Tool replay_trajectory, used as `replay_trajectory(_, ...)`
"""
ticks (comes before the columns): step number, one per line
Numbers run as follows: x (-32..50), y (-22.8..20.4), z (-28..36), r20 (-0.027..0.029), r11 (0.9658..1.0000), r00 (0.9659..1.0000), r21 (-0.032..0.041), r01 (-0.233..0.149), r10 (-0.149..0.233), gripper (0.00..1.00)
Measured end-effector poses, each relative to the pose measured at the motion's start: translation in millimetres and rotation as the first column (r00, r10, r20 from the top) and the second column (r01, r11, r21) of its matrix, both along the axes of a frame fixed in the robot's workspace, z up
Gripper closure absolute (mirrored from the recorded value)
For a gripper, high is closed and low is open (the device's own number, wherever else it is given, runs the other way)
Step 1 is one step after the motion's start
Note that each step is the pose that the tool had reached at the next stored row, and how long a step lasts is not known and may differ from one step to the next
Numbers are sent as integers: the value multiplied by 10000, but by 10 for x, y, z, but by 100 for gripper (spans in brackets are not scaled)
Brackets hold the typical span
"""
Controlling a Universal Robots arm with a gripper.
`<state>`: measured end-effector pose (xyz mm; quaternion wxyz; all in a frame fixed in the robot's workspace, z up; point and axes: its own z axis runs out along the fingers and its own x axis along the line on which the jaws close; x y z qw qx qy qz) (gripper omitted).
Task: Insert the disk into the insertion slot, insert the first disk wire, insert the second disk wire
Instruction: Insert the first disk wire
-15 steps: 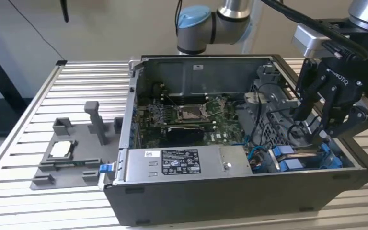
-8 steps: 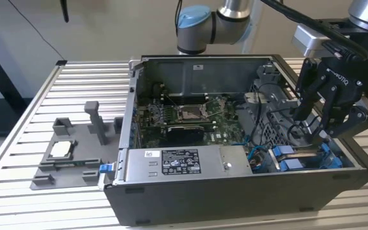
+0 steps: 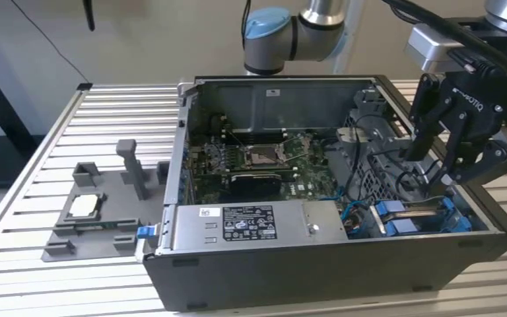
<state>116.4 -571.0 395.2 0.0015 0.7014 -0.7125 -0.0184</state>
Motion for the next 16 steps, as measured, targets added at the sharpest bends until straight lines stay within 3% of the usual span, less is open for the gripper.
replay_trajectory(3,0,0,40,14,10000,10000,99,0,0,42)
replay_trajectory(5,-1,4,45,59,9996,10000,271,0,-2,42)
replay_trajectory(9,0,17,46,185,9976,9998,691,-8,-5,42)
replay_trajectory(12,0,50,50,230,9971,9997,757,-10,-8,42)
replay_trajectory(16,0,166,43,235,9972,9997,754,-14,-4,42)
